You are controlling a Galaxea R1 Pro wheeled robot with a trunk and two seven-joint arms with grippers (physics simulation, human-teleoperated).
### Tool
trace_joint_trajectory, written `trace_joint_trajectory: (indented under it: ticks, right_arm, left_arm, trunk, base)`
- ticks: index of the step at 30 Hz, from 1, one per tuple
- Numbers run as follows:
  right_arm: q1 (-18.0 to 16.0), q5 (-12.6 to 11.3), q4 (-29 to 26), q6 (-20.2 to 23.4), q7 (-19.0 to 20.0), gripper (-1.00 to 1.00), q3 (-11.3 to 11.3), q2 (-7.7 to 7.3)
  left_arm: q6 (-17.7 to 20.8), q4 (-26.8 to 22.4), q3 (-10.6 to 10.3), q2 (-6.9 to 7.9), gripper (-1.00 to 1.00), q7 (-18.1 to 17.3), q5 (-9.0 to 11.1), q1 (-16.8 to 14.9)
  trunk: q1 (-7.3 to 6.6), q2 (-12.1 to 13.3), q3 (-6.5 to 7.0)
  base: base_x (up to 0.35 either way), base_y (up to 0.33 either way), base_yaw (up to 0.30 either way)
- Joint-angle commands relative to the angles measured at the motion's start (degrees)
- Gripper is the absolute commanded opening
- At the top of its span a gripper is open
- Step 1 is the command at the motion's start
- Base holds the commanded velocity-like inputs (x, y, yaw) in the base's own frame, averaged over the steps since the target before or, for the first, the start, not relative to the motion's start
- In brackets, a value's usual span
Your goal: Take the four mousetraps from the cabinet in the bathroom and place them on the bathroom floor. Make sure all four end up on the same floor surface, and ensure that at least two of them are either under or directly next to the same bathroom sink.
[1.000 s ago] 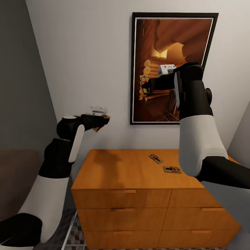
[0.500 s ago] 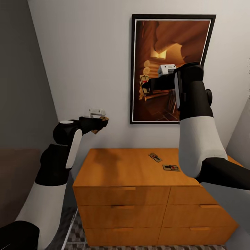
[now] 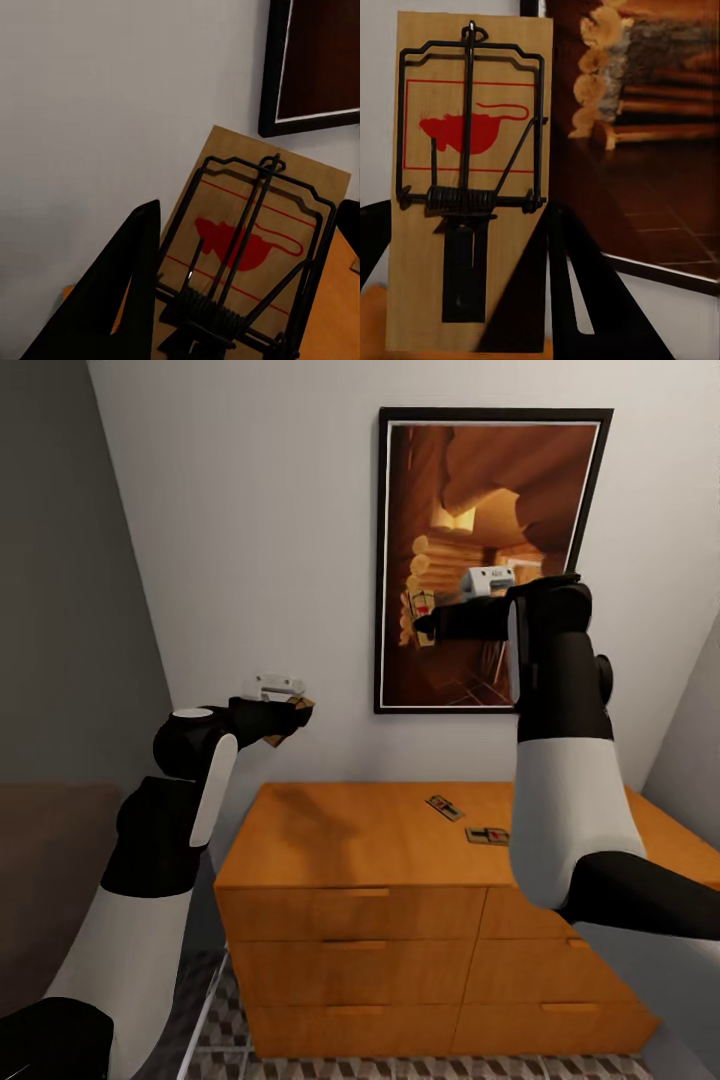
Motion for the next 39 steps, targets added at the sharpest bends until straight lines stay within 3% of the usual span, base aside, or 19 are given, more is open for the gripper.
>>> trace_joint_trajectory:
  ticks: [1,10,31,39]
  right_arm:
    - [0.17,0.41,-0.90,0.20,0.51,-1.00,-0.15,0.06]
    - [5.04,0.28,-9.38,0.20,0.81,-1.00,0.04,0.08]
    - [10.29,0.56,-10.49,0.20,0.84,-1.00,-0.01,0.01]
    - [13.33,0.62,-10.53,0.20,0.84,-1.00,0.16,0.06]
  left_arm:
    - [0.26,-0.04,0.04,-0.02,-1.00,0.09,0.32,-0.05]
    - [0.26,-0.04,0.09,-0.02,-1.00,0.10,0.62,-0.01]
    - [0.26,-0.07,0.08,-0.02,-1.00,0.10,0.76,2.58]
    - [0.26,-0.12,0.16,0.06,-1.00,0.07,0.76,5.77]
  trunk:
    - [0.00,-0.04,-0.08]
    - [0.00,-0.04,-0.08]
    - [0.00,-0.04,-0.08]
    - [0.00,-0.04,-0.08]
  base:
    - [-0.064,0.000,0.000]
    - [-0.224,-0.069,0.000]
    - [-0.293,-0.124,0.000]
    - [-0.179,-0.065,0.000]
